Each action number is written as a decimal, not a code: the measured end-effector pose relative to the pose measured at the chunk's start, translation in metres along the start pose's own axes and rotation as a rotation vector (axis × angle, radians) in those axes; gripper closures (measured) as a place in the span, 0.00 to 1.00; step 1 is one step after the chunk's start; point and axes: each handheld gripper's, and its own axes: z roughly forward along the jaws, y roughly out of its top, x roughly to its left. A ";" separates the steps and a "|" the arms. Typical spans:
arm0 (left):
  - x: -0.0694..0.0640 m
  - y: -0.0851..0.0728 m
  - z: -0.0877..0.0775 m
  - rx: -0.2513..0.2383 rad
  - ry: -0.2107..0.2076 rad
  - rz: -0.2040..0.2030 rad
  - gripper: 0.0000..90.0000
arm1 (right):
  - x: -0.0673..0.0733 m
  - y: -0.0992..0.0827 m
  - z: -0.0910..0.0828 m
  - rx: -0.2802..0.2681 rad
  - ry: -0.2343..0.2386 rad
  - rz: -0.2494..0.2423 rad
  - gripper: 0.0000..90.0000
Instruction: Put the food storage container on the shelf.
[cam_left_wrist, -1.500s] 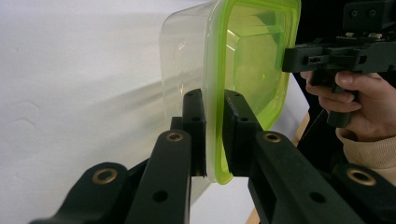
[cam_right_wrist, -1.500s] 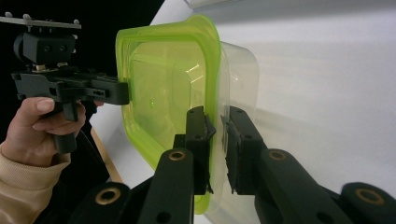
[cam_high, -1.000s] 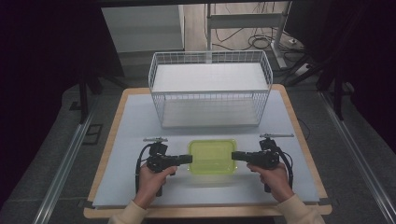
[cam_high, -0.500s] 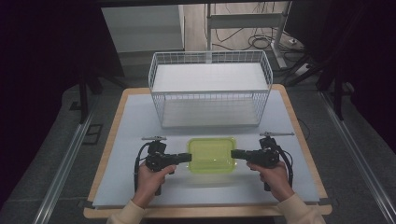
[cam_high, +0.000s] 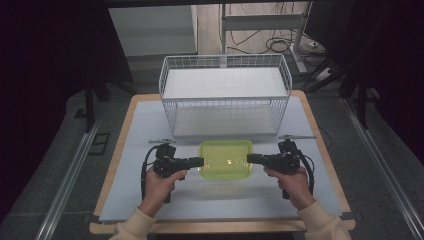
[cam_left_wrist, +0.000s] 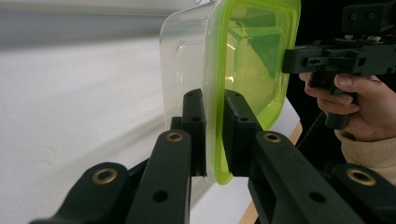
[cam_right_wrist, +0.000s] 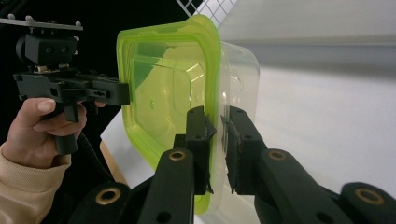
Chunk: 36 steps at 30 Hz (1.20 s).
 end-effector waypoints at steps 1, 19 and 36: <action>-0.001 0.002 -0.001 -0.003 0.002 0.001 0.90 | 0.001 0.001 0.000 0.000 -0.001 -0.003 0.89; -0.013 0.028 -0.013 -0.032 0.010 0.040 0.90 | 0.015 0.027 -0.009 -0.038 -0.004 -0.032 0.89; -0.020 0.045 -0.023 -0.057 0.012 0.048 0.90 | 0.027 0.048 -0.012 -0.050 -0.012 -0.067 0.89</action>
